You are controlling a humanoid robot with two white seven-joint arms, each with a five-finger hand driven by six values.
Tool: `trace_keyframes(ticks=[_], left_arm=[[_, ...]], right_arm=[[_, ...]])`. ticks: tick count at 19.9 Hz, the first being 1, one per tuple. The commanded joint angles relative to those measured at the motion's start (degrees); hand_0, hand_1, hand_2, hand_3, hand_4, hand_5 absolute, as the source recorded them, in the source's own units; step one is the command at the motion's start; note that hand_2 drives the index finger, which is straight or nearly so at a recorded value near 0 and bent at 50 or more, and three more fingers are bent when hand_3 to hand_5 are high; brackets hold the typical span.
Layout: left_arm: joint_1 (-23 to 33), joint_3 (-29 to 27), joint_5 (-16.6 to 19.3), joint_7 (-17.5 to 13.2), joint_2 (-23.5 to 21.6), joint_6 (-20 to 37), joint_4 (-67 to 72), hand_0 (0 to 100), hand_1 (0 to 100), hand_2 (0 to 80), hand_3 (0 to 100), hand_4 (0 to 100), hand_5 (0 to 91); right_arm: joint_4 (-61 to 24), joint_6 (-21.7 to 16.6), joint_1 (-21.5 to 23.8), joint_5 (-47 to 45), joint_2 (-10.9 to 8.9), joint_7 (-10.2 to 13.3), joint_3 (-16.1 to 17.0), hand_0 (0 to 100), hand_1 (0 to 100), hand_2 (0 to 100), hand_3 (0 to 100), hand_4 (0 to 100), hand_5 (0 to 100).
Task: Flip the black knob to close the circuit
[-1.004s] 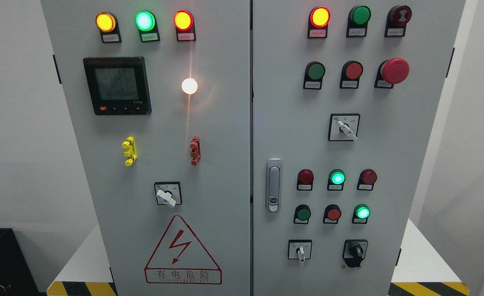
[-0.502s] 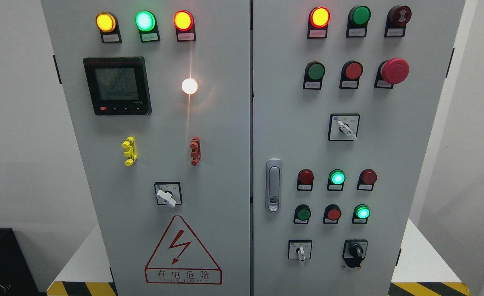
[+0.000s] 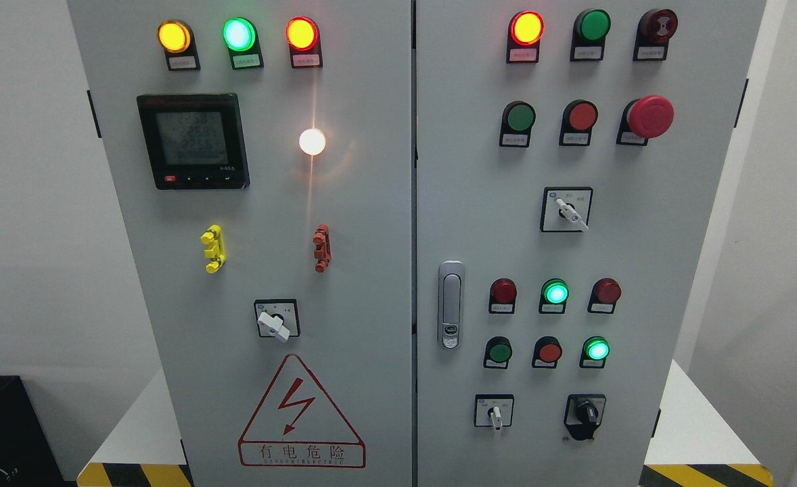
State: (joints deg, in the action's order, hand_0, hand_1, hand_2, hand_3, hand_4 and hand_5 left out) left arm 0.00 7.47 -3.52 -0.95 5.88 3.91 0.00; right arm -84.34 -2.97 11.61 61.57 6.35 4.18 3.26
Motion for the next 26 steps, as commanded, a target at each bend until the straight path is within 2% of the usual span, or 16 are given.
trace_keyframes(ticks=[1, 13, 24, 26], left_arm=[[1.2, 0.0, 0.0, 0.0, -0.1, 0.0, -1.3, 12, 56, 0.0, 0, 0, 0.0], [1.2, 0.0, 0.0, 0.0, 0.0, 0.0, -1.3, 12, 56, 0.0, 0, 0, 0.0], [1.2, 0.0, 0.0, 0.0, -0.1, 0.0, -1.3, 12, 56, 0.0, 0, 0, 0.0], [1.2, 0.0, 0.0, 0.0, 0.0, 0.0, -1.3, 12, 56, 0.0, 0, 0, 0.0]], right_arm=[[-15.4, 2.3, -1.3, 2.9, 0.41, -0.9, 0.7, 0, 0, 92, 100, 93, 100], [-16.8, 11.7, -9.3, 7.5, 0.85, -4.4, 0.3, 0, 0, 91, 100, 93, 100], [-13.7, 13.5, -16.4, 11.2, 0.85, -4.5, 1.7, 0, 0, 89, 100, 93, 100], [-13.4, 14.6, -17.1, 11.3, 0.85, -5.5, 1.7, 0, 0, 89, 100, 93, 100]])
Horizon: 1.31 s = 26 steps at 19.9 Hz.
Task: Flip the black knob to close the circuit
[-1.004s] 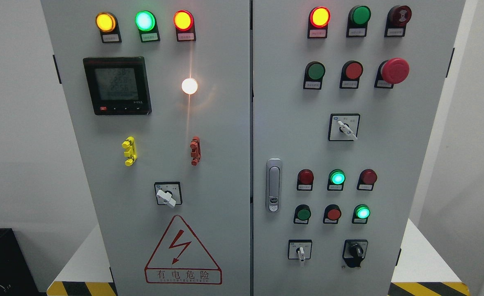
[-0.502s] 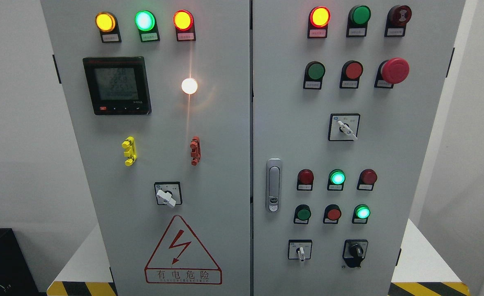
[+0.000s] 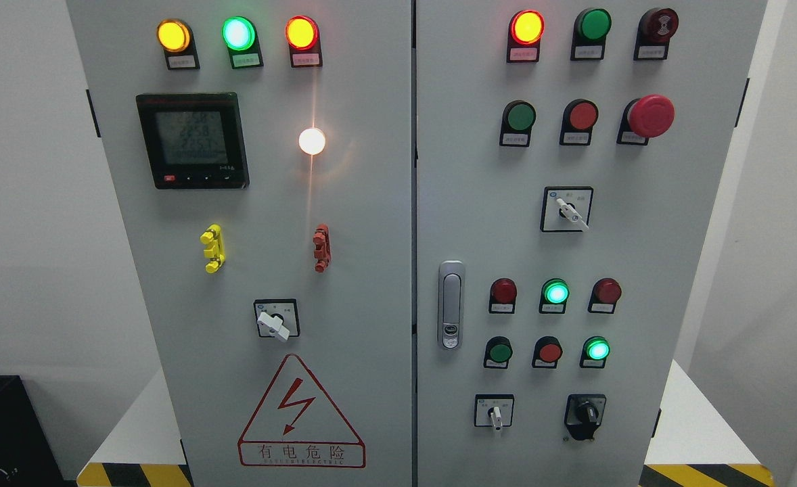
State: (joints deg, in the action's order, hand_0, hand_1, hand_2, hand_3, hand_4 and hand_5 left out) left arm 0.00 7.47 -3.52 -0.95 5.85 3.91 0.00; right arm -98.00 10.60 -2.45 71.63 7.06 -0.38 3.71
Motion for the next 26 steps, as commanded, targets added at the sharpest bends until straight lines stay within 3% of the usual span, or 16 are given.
trace_keyframes(ticks=[1, 7, 10, 16, 26], left_arm=[[1.2, 0.0, 0.0, 0.0, 0.0, 0.0, -1.3, 12, 56, 0.0, 0, 0, 0.0], [1.2, 0.0, 0.0, 0.0, -0.1, 0.0, -1.3, 12, 56, 0.0, 0, 0, 0.0], [1.2, 0.0, 0.0, 0.0, -0.1, 0.0, -1.3, 12, 56, 0.0, 0, 0, 0.0], [1.2, 0.0, 0.0, 0.0, -0.1, 0.0, -1.3, 12, 56, 0.0, 0, 0, 0.0], [1.2, 0.0, 0.0, 0.0, 0.0, 0.0, -1.3, 12, 56, 0.0, 0, 0, 0.0]], right_arm=[[0.4, 1.9, -3.1, 1.4, 0.15, -1.8, 1.2, 0, 0, 89, 100, 93, 100], [1.7, 4.3, -5.6, 1.8, 0.06, -2.6, 1.8, 0, 0, 89, 100, 93, 100], [2.3, 5.0, -7.8, 1.8, 0.06, -4.2, 2.3, 0, 0, 89, 100, 93, 100], [4.4, 6.4, -11.7, 1.9, -0.03, -4.5, 2.1, 0, 0, 89, 100, 92, 100], [4.3, 8.0, -11.7, 3.2, -0.12, -6.4, 2.4, 0, 0, 89, 100, 92, 100]])
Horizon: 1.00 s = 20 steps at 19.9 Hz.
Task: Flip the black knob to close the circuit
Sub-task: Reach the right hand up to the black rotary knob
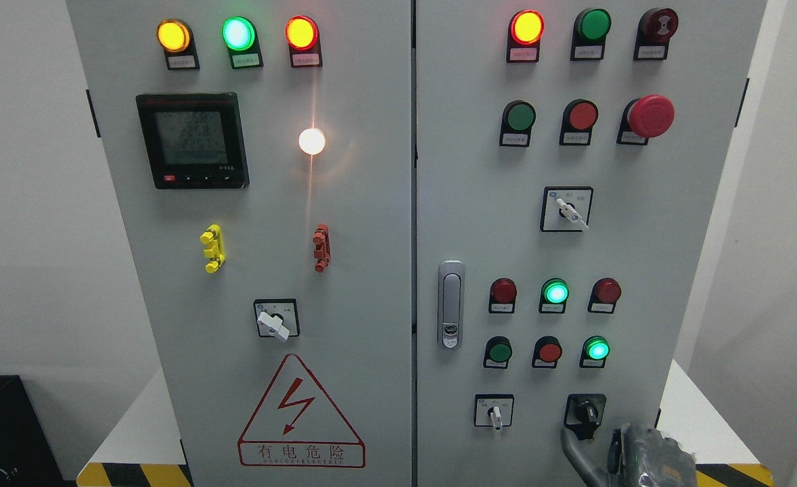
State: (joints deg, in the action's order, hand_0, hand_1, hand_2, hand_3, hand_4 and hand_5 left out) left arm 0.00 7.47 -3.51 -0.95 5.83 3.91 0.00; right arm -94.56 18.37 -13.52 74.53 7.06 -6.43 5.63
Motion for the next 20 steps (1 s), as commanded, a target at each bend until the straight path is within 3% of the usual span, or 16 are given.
trace_keyframes(ticks=[1, 20], left_arm=[[1.2, 0.0, 0.0, 0.0, 0.1, 0.0, -1.3, 12, 56, 0.0, 0, 0, 0.0], [1.2, 0.0, 0.0, 0.0, 0.0, 0.0, -1.3, 12, 56, 0.0, 0, 0, 0.0]], right_arm=[[0.9, 0.4, -0.8, 0.4, -0.21, -0.5, 0.7, 0, 0, 89, 100, 92, 99], [0.1, 0.0, -0.8, 0.3, -0.21, -0.8, 4.2, 0, 0, 89, 100, 92, 99]])
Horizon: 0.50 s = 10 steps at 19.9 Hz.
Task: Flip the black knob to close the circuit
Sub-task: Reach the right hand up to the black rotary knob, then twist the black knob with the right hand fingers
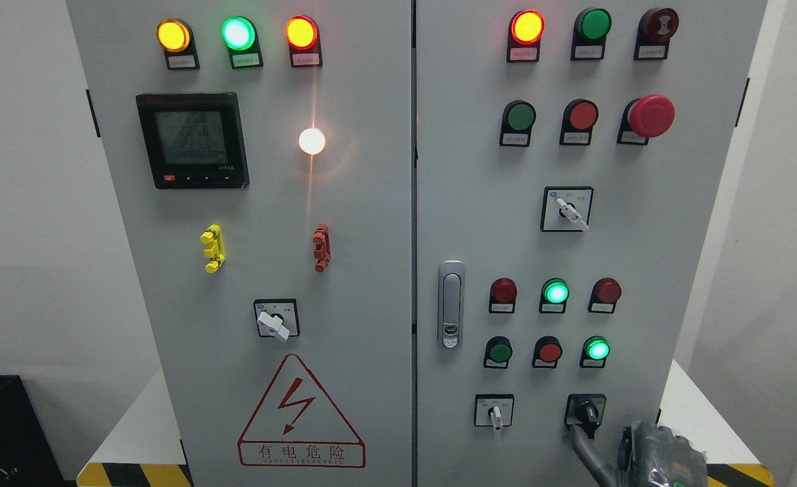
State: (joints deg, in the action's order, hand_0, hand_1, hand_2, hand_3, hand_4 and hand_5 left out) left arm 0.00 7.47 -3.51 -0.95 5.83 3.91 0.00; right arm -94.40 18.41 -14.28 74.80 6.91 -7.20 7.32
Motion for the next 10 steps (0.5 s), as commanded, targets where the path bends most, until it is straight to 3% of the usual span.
trace_keyframes(ticks=[1, 10], left_arm=[[1.2, 0.0, 0.0, 0.0, 0.0, 0.0, -1.3, 12, 56, 0.0, 0, 0, 0.0], [1.2, 0.0, 0.0, 0.0, 0.0, 0.0, -1.3, 12, 56, 0.0, 0, 0, 0.0]], right_arm=[[-0.1, -0.2, -0.1, 0.0, -0.05, 0.0, 3.2, 0, 0, 89, 100, 92, 99], [-0.2, -0.4, 0.0, -0.1, -0.05, -1.1, 4.7, 0, 0, 88, 100, 92, 99]])
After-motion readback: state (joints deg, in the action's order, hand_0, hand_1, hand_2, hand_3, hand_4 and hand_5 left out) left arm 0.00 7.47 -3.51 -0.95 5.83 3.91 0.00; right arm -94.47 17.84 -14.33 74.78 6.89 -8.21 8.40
